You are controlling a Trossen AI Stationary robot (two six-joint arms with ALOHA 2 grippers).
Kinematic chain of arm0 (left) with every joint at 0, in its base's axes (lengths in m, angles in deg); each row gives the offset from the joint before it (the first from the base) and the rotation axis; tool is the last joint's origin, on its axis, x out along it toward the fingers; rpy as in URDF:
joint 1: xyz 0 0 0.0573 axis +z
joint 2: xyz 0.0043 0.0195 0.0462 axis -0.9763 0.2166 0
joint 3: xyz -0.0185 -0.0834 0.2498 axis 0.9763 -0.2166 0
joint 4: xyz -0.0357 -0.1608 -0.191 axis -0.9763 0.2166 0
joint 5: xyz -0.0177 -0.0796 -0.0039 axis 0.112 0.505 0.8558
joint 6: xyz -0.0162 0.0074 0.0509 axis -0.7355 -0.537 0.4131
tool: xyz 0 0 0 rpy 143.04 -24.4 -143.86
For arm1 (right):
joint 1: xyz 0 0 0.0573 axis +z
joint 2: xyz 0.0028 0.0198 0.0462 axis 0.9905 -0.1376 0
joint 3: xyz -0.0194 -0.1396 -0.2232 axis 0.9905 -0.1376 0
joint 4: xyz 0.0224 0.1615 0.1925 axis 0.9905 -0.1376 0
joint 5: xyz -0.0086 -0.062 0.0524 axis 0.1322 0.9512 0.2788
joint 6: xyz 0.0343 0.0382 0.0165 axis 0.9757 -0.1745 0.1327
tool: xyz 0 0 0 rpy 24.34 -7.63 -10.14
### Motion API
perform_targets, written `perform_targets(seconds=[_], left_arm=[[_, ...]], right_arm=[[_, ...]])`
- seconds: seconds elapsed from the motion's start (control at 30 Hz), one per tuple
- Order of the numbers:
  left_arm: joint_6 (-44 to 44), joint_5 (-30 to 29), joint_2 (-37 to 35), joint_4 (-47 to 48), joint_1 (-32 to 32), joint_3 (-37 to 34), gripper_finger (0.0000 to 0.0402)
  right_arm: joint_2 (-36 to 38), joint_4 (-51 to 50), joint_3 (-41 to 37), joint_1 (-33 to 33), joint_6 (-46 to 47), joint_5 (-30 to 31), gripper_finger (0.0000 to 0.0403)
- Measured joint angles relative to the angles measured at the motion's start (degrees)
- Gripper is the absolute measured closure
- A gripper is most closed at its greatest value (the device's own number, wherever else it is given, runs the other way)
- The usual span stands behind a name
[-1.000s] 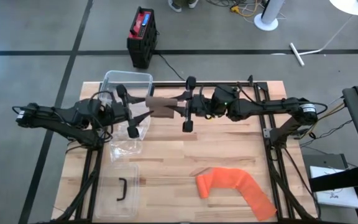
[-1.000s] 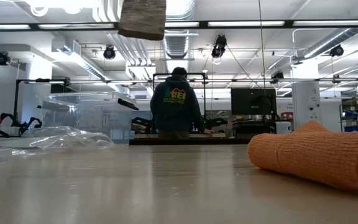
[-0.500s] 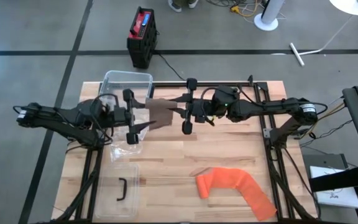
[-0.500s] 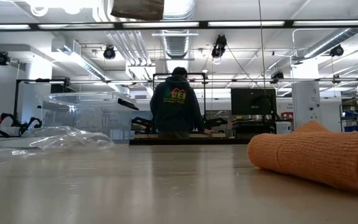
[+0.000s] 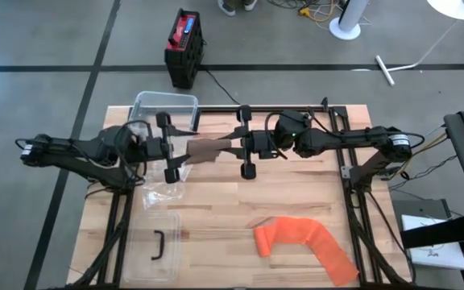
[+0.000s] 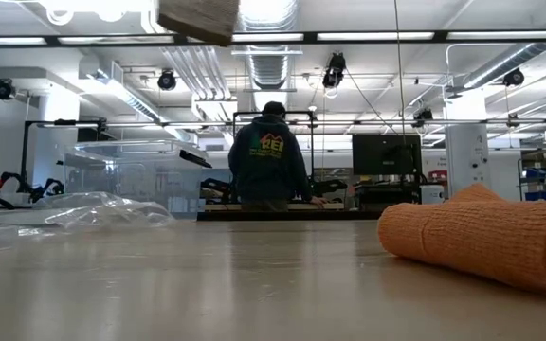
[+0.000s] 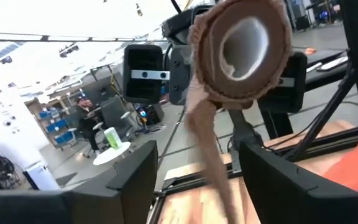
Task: Roll bandage
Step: Roll the brown bandage
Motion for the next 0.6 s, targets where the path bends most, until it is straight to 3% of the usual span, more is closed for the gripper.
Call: perform_targets(seconds=[0.2, 0.6], left_arm=[[1.57, 10.03, 2.75, -1.85, 3.42, 0.00, 0.0177], [0.12, 12.78, 5.94, -5.51, 4.22, 0.00, 0.0156]], right_arm=[[0.00, -0.07, 0.00, -0.43, -0.12, -0.01, 0.0350], [0.00, -1.42, 0.00, -0.55, -5.16, 3.20, 0.0348]])
